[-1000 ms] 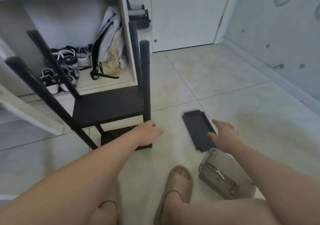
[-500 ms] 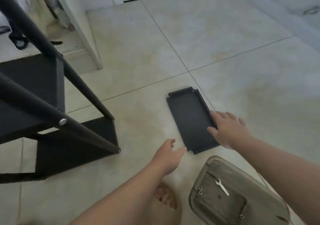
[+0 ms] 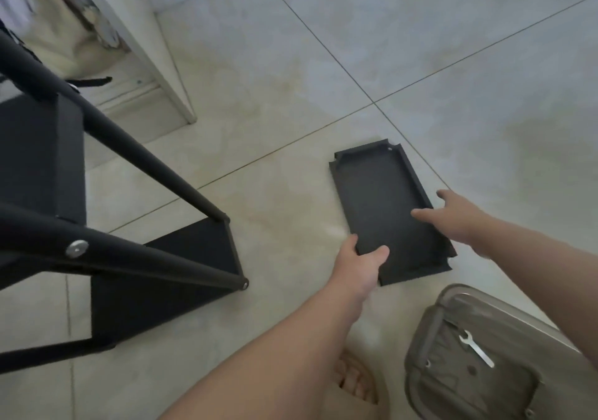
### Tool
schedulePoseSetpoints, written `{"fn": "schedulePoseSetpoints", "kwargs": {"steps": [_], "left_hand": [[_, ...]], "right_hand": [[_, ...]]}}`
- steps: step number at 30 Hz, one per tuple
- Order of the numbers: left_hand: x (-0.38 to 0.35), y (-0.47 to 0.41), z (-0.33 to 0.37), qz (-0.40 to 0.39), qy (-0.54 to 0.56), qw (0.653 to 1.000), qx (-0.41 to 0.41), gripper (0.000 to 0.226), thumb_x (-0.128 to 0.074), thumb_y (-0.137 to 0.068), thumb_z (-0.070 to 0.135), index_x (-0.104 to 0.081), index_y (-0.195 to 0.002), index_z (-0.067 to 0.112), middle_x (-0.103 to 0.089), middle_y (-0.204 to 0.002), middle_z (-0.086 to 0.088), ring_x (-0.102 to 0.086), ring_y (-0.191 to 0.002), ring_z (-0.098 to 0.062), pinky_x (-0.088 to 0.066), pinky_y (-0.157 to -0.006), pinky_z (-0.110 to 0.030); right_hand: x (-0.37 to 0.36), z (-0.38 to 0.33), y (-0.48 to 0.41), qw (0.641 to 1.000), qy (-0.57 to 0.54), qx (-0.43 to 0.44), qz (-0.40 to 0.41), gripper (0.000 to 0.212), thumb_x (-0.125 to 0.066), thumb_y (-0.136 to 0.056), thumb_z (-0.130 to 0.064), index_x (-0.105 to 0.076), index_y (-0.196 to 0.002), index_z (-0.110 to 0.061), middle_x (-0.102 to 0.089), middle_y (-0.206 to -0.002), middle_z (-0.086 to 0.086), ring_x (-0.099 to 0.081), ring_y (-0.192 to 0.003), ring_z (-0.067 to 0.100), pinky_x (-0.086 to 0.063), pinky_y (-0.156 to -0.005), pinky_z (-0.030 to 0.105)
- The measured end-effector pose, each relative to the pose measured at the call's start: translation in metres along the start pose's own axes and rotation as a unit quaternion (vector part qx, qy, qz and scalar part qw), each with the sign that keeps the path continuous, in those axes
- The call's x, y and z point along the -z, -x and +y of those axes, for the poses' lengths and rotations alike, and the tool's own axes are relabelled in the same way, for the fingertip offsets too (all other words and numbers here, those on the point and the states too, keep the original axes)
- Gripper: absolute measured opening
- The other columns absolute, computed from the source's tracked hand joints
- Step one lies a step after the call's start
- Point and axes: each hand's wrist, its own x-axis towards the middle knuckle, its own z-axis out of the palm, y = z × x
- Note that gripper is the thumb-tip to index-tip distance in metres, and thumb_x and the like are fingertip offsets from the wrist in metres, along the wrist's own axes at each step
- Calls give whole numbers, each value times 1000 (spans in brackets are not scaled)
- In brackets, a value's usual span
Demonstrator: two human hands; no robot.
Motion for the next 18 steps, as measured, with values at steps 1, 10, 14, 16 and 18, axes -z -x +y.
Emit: {"fn": "schedulePoseSetpoints", "kwargs": {"steps": [1, 10, 14, 16, 18], "left_hand": [[5, 4, 4, 9, -7, 1000, -3, 39, -56, -100, 6, -51, -139, 10, -64, -134, -6, -63, -119, -24, -54, -97, -32], [44, 86, 75, 62, -122, 990, 42, 8, -59, -94, 1, -60, -91, 9, -63, -96, -11, -62, -88, -25, -57, -75, -35], [52, 163, 99, 41, -158, 986, 32, 9, -63, -93, 6, -59, -88, 13, -58, -82, -4, -58, -67, -12, -54, -54, -23], [54, 204, 107, 33, -174, 984, 16, 5, -63, -94, 8, -60, -91, 11, -57, -79, -4, -60, -59, -10, -55, -54, -23], [55, 246, 117, 14, -196, 981, -2, 6, -61, -96, 10, -59, -90, 11, -59, -77, -3, -62, -56, -9, -55, -59, -25]], "right_hand": [[1, -2, 3, 1000, -13, -9, -3, 80, -65, -97, -38, -23, -159, -10, -32, -162, 12, -36, -144, 37, -35, -112, 49], [46, -24, 84, 966, -208, -93, -124, 10, -62, -99, -10, -55, -106, -7, -54, -103, 15, -49, -94, 27, -47, -82, 35], [79, -34, 163, 943, -277, -60, -176, 8, -61, -96, -15, -54, -93, -17, -49, -92, 12, -48, -78, 28, -40, -73, 33], [94, -38, 208, 937, -294, -37, -187, 7, -60, -97, -19, -54, -92, -18, -55, -87, 9, -52, -74, 25, -45, -68, 32], [109, -43, 253, 933, -306, -14, -188, 9, -58, -99, -21, -56, -91, -18, -61, -85, 8, -56, -73, 22, -53, -56, 29]]}}
